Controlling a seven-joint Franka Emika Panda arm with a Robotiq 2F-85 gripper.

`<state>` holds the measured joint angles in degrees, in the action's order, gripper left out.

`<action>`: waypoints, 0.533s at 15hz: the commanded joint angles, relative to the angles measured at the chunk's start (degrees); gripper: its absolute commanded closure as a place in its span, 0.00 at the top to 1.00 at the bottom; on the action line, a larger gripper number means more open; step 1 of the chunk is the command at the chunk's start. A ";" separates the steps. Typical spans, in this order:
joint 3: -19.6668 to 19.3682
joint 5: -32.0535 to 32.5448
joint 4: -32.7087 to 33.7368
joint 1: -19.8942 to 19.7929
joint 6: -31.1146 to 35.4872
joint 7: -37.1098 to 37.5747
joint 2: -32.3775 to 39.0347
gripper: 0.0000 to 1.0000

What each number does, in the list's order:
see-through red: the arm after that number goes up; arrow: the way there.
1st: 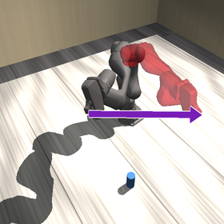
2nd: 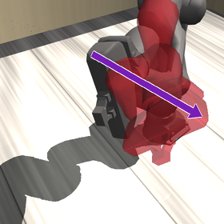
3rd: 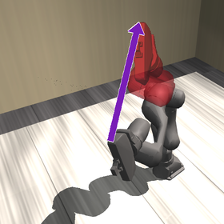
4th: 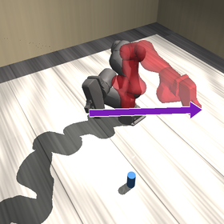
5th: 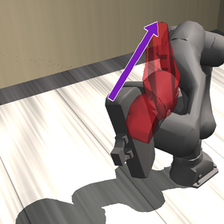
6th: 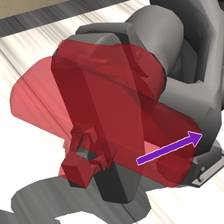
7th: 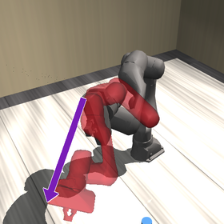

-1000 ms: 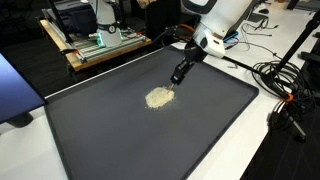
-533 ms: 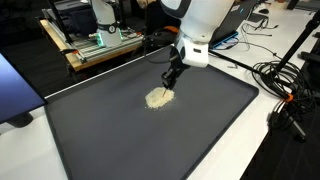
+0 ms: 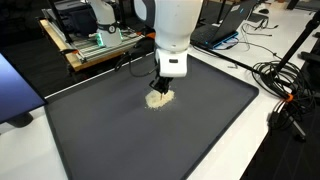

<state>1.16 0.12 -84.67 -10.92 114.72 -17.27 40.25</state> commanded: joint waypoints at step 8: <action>3.62 -15.30 -19.15 -9.39 18.07 -15.48 -9.23 0.03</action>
<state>2.67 -10.42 -97.10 -17.31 128.68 -27.43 35.13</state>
